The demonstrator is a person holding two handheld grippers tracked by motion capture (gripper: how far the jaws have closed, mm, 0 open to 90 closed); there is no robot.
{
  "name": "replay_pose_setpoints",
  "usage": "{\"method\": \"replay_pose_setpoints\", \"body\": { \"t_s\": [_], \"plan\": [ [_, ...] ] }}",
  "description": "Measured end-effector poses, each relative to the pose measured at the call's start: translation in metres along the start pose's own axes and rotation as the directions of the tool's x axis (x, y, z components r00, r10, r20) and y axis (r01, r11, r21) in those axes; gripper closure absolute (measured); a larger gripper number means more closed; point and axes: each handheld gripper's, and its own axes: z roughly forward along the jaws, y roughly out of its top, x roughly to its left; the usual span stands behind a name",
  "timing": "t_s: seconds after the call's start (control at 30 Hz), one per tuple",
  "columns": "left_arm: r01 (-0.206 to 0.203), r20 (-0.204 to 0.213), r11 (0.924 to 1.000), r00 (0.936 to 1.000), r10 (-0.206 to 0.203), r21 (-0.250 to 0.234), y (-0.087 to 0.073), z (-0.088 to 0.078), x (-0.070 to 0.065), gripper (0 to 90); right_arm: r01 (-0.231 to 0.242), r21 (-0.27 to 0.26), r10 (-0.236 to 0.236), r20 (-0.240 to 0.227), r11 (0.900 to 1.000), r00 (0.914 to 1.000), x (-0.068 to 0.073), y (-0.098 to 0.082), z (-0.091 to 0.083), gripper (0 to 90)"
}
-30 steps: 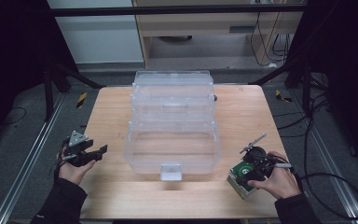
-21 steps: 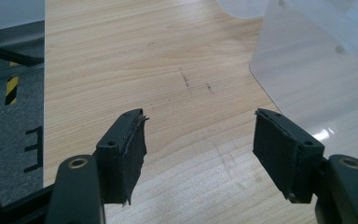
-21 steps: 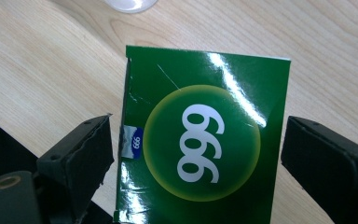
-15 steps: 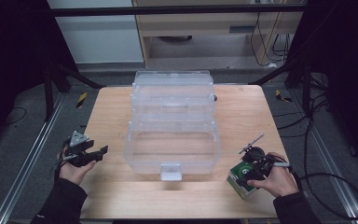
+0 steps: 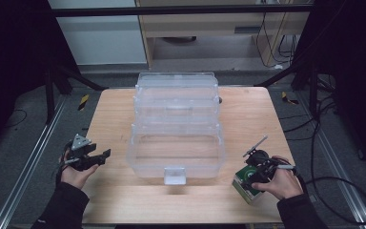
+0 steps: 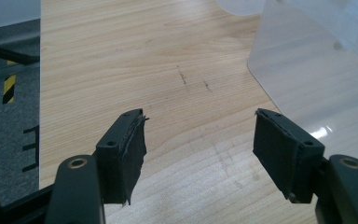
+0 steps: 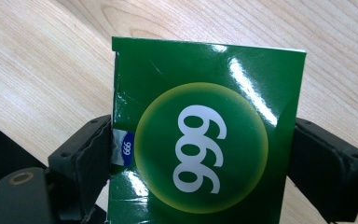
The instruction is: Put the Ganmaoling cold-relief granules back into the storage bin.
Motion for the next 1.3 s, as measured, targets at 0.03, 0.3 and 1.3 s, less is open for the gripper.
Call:
{"method": "replay_pose_setpoints", "body": {
  "t_s": [0.03,0.3,1.3],
  "plan": [
    [0.0,0.001,1.0,1.0,0.0,0.0,0.0,0.0,0.0,33.2,-0.002,0.002,0.002,0.001,1.0,1.0,0.0,0.0,0.0,14.5],
    [-0.002,0.006,0.9999,1.0,0.002,0.016,-0.001,0.003,-0.001,33.1,-0.006,0.055,0.005,0.015,0.998,0.9999,0.003,0.006,-0.001,16.5],
    [-0.002,0.006,0.9998,1.0,0.002,0.019,-0.001,0.004,-0.002,33.0,0.013,-0.037,-0.012,0.039,0.999,0.9992,-0.005,0.003,-0.027,17.7]
  ]
}}
